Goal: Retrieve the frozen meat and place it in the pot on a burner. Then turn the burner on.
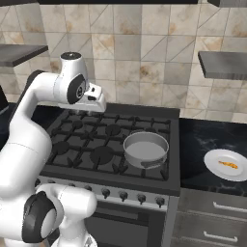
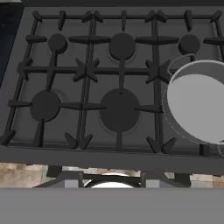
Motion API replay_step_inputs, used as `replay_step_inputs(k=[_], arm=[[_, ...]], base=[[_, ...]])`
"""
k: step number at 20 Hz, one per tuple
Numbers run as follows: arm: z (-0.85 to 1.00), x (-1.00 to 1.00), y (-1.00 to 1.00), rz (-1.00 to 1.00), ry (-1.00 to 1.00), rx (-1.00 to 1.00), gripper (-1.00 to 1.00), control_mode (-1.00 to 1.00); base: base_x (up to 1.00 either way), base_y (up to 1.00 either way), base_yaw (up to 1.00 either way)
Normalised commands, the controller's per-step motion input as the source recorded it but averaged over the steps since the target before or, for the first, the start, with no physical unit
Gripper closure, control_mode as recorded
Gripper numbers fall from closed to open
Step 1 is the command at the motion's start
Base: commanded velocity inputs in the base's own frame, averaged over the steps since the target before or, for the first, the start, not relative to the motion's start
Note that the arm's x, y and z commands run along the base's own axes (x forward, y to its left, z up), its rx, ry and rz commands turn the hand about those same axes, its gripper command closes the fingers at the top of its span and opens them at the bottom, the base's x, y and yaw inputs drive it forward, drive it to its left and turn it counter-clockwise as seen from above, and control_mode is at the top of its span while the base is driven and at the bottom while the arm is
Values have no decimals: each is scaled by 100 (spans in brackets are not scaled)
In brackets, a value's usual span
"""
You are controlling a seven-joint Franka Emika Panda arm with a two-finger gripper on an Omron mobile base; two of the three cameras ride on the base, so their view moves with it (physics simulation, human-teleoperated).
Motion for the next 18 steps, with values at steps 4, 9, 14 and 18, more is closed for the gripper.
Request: replay_step_inputs(k=[4, 9, 14, 18], arm=[[0, -2, -1, 0, 0, 0, -100, -100], [0, -5, -18, -7, 0, 0, -100, -100], [-20, -8, -37, -20, 0, -2, -100, -100], [-39, 0, -56, -58, 2, 0, -100, -100]], base=[[0, 0, 0], [0, 0, 0], [0, 0, 0], [0, 0, 0]])
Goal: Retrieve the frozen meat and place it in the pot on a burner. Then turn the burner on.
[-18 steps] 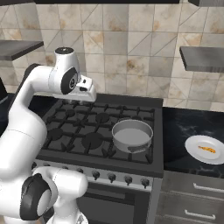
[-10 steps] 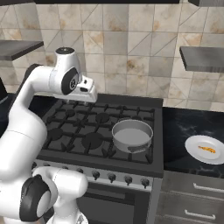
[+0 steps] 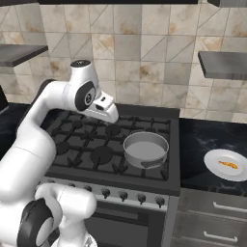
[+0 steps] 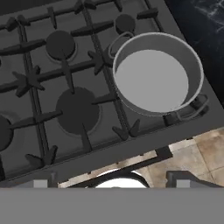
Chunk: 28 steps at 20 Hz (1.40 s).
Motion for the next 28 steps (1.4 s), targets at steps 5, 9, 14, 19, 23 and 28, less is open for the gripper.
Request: replay_step_inputs(k=[5, 9, 14, 19, 23, 28], arm=[[-9, -12, -61, -65, -1, 4, -100, -100], [6, -20, -78, -55, 0, 7, -100, -100], [-5, -5, -73, -33, 0, 0, -100, -100], [-20, -2, -67, -13, -1, 0, -100, -100], [0, 0, -89, -6, -4, 4, -100, -100], [-11, 0, -90, -10, 0, 2, -100, -100]], base=[[0, 0, 0], [0, 0, 0], [0, 0, 0], [0, 0, 0], [0, 0, 0], [0, 0, 0]])
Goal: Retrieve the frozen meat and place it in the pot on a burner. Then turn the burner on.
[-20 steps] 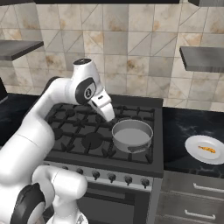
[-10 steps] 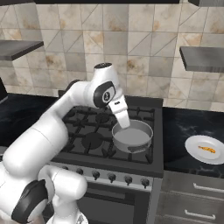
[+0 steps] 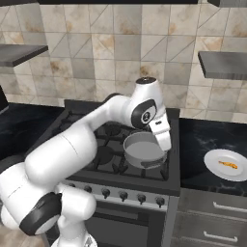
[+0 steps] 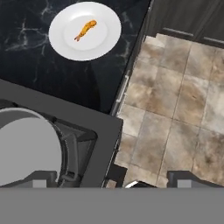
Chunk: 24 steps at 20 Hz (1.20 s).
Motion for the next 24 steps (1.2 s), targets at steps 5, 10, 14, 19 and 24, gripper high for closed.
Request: replay_step_inputs(k=[5, 10, 14, 19, 24], arm=[[-26, 0, -72, -6, 0, 0, -100, -100], [-11, 0, -31, 0, 0, 8, -100, -100], [-15, 2, -23, 0, 0, 4, -100, -100], [-19, 6, -42, -5, 0, 3, -100, -100], [-20, 7, -32, -3, 0, 0, -100, -100]], base=[[0, 0, 0], [0, 0, 0], [0, 0, 0], [0, 0, 0], [0, 0, 0]])
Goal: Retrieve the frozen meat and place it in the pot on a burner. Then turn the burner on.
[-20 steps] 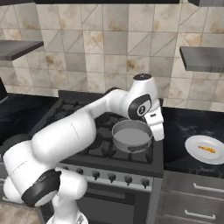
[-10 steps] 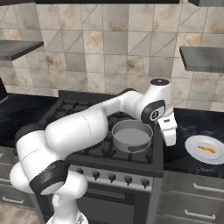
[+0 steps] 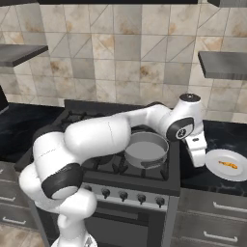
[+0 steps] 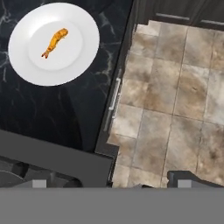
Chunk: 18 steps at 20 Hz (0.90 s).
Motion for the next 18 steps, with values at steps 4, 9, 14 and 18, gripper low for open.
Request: replay_step_inputs(k=[4, 9, 14, 18], arm=[[-3, 30, -26, 0, 0, 7, -100, -100], [-1, 18, -21, 0, 3, 6, -100, -100], [-6, 18, -6, -6, 0, 0, -100, -100], [-22, 35, -15, -1, -3, -1, -100, -100]], base=[[0, 0, 0], [0, 0, 0], [0, 0, 0], [0, 0, 0]])
